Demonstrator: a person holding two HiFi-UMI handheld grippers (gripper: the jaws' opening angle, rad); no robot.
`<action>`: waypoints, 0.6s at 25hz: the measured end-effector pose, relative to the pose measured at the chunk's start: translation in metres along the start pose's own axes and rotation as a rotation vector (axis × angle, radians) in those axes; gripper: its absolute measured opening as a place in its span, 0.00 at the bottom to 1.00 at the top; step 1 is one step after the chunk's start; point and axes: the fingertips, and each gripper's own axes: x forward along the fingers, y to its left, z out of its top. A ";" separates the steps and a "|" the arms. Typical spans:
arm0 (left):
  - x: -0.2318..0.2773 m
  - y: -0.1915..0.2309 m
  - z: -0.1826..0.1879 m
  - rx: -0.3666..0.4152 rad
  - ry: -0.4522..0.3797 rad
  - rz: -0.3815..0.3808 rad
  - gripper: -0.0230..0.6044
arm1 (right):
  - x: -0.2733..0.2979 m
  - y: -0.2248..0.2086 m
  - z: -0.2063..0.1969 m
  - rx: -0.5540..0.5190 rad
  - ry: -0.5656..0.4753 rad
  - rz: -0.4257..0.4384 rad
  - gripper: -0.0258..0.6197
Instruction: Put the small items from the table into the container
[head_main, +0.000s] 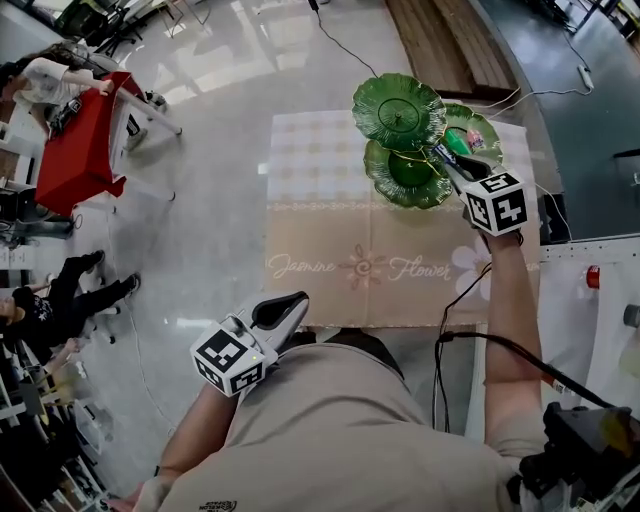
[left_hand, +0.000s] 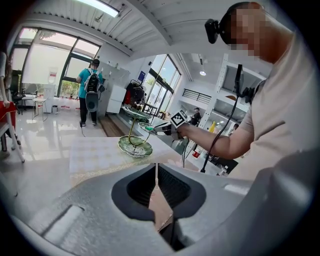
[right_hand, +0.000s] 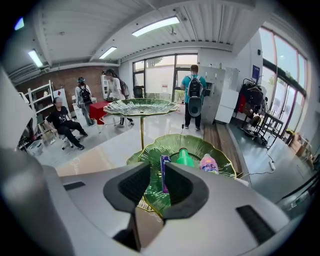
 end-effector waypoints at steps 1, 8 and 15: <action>0.001 0.000 -0.001 -0.001 0.002 -0.002 0.05 | -0.004 0.001 0.002 0.001 -0.016 -0.005 0.19; 0.002 -0.008 0.001 0.034 0.009 -0.056 0.05 | -0.045 0.027 0.009 0.026 -0.128 -0.036 0.18; -0.017 -0.011 0.008 0.093 -0.020 -0.108 0.05 | -0.070 0.112 -0.025 0.156 -0.200 0.016 0.11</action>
